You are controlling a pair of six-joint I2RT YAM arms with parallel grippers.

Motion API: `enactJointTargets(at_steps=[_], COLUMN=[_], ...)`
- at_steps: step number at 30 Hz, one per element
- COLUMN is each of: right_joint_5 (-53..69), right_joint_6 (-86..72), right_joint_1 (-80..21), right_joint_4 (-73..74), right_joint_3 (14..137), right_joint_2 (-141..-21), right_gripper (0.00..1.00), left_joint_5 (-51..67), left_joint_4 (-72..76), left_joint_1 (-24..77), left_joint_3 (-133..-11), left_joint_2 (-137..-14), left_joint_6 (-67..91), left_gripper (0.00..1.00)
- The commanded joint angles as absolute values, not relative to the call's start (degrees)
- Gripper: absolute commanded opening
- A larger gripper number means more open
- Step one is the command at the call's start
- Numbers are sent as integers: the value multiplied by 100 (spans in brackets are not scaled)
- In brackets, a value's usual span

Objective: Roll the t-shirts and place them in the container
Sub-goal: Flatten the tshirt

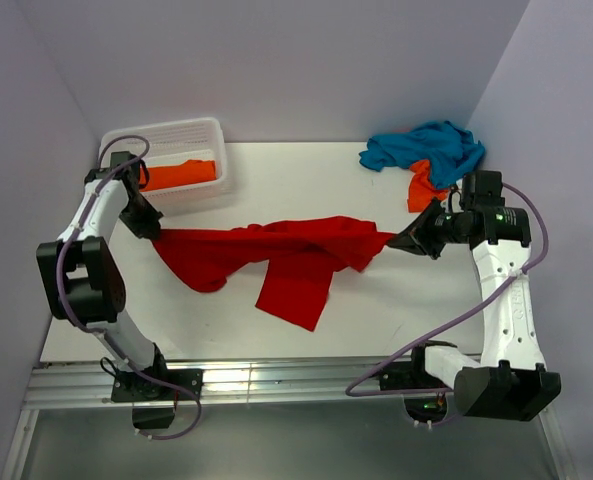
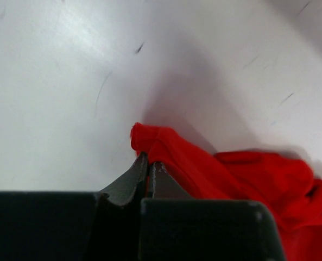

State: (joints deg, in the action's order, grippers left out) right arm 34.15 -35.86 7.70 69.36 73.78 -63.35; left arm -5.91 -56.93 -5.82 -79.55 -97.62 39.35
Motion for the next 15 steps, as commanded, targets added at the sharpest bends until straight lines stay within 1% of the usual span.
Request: enactJointTargets(at_steps=[1, 4, 7, 9, 12, 15], right_joint_5=[3490, 3402, 3279, 3278, 3208, 2848], right_joint_6=[-3489, -3542, -3682, -3963, -4419, -4535], right_joint_1=[861, 861, 861, 861, 861, 800], right_joint_4=[6812, 6645, 6382, 5864, 5084, 4808], right_joint_3=[7269, 7137, 6945, 6603, 6198, 6196], right_joint_2=[-6205, -6196, -6127, -6074, -5968, -6003], right_gripper=[0, 0, 0, 0, 0, 0], left_joint_5=[-800, -353, -465, -492, -229, -412], left_joint_4=[-5476, -5301, -5133, -4896, -4396, -4096], left_joint_1=[-756, -677, -256, 165, 421, 808], left_joint_3=[-8656, -8772, -8596, -8350, -8218, -8638], left_joint_2=[-9940, -10011, -9906, -9905, -10054, -10449], left_joint_6=[3674, 3639, 3743, 3866, 4104, 4026], left_gripper=[0, 0, 0, 0, 0, 0])
